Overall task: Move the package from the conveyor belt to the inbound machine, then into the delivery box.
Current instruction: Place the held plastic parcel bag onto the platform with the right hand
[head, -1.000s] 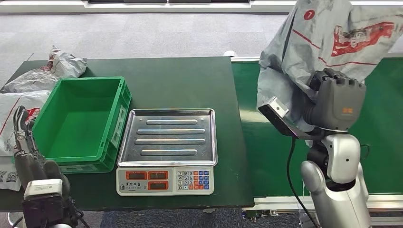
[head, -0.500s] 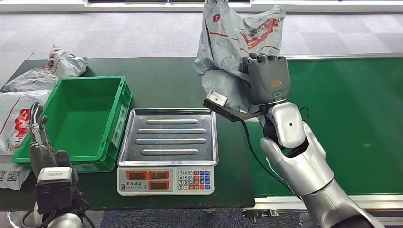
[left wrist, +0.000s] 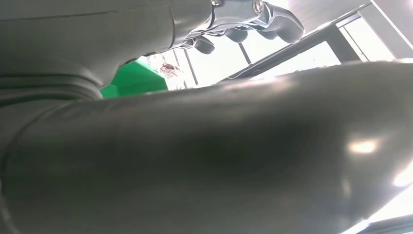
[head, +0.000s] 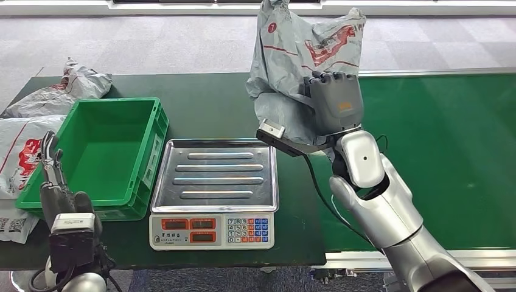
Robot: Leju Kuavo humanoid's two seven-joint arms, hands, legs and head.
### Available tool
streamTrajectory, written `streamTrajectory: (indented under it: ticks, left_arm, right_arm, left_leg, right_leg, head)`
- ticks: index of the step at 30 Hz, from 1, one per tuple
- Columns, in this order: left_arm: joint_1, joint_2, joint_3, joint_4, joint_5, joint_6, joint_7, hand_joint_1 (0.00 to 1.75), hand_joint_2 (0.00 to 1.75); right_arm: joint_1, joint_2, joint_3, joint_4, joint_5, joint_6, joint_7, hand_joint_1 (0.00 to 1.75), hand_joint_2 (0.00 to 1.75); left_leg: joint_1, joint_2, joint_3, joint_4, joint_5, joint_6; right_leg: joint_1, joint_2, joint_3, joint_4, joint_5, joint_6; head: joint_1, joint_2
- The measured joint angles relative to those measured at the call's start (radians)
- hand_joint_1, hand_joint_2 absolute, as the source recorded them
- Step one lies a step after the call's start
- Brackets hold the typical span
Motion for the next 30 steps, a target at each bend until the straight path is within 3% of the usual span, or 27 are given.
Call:
streamTrajectory:
  ticks: [2,7,14,17,21,30]
  left_arm:
    - [-0.005,0.001,-0.001,0.003,0.002,0.000,0.001,0.00,0.00]
    - [-0.045,0.005,-0.014,0.011,0.002,0.000,0.011,0.00,0.00]
    - [-0.072,0.006,-0.020,0.010,-0.006,0.000,0.022,0.00,0.00]
    - [-0.075,0.006,-0.021,0.002,-0.006,0.007,0.025,0.00,0.00]
    - [-0.068,0.006,-0.020,-0.019,-0.006,0.018,0.034,0.00,0.00]
    - [-0.061,0.006,-0.020,-0.031,-0.006,0.016,0.039,0.00,0.00]
  right_arm:
    - [-0.007,0.027,0.012,0.024,-0.063,0.030,-0.049,1.75,1.75]
    - [-0.012,0.159,0.065,0.128,-0.276,0.046,-0.210,1.75,1.75]
    - [-0.002,0.246,0.113,0.163,-0.399,0.098,-0.297,1.75,1.75]
    - [-0.009,0.280,0.148,0.169,-0.388,0.153,-0.273,1.75,1.75]
    - [-0.028,0.323,0.184,0.180,-0.359,0.154,-0.192,1.75,1.75]
    - [-0.052,0.327,0.188,0.197,-0.341,0.140,-0.147,1.75,1.75]
  left_leg:
    - [0.000,0.001,0.000,0.000,0.000,0.000]
    - [0.002,0.002,0.000,0.000,0.001,-0.002]
    - [0.003,0.002,-0.001,0.000,0.002,-0.003]
    - [0.003,0.003,-0.002,0.000,0.002,-0.003]
    - [0.003,0.001,-0.002,0.000,0.002,-0.003]
    - [0.003,0.000,-0.003,0.000,0.003,-0.004]
  right_leg:
    - [0.000,0.001,0.000,0.000,0.000,0.000]
    - [0.002,0.002,-0.002,0.000,0.001,-0.002]
    - [0.002,0.001,-0.002,0.001,0.001,-0.002]
    - [0.002,0.002,-0.003,0.001,0.002,-0.002]
    - [0.003,0.001,-0.004,0.001,0.002,-0.003]
    - [0.003,0.001,-0.003,0.001,0.002,-0.003]
  head:
    - [0.000,0.000]
    - [0.000,0.000]
    - [0.000,0.000]
    - [0.000,0.000]
    - [0.000,0.000]
    - [0.000,0.000]
